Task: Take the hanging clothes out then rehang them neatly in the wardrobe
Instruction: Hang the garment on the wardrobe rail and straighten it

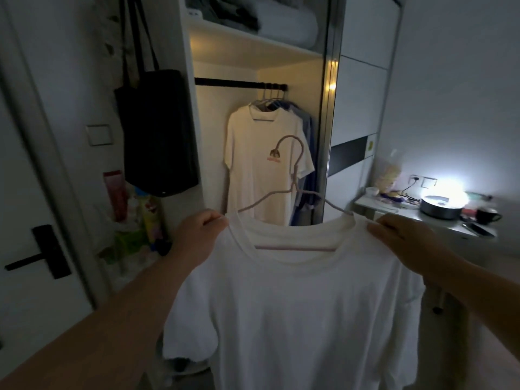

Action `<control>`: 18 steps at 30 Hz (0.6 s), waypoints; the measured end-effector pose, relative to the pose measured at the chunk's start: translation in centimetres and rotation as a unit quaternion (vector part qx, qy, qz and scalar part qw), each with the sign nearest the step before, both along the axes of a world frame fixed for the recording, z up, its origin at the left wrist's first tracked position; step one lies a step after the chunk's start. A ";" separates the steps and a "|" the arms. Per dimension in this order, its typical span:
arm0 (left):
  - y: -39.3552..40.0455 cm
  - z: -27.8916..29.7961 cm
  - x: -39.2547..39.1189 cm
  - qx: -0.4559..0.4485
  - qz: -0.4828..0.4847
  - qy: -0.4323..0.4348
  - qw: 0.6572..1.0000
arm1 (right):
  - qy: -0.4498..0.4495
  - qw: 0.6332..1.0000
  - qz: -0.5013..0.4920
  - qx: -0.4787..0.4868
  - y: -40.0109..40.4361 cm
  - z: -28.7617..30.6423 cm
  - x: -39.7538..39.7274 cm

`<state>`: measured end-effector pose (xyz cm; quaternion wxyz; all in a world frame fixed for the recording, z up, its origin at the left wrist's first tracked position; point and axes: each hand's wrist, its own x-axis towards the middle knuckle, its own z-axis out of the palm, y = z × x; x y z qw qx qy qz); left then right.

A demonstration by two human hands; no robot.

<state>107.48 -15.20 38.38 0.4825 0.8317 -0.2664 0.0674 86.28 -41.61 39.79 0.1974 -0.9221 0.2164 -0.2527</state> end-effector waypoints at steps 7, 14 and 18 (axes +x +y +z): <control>-12.0 1.3 8.5 -0.018 -0.012 -0.021 1.000 | -0.039 0.999 -0.028 -0.023 -10.6 2.1 7.0; -21.3 3.5 16.9 0.033 0.064 -0.066 0.995 | -0.029 0.999 -0.004 -0.033 -20.1 4.6 16.2; -25.2 4.6 22.4 0.071 0.135 -0.108 0.982 | -0.038 0.998 0.002 -0.051 -24.0 5.0 21.9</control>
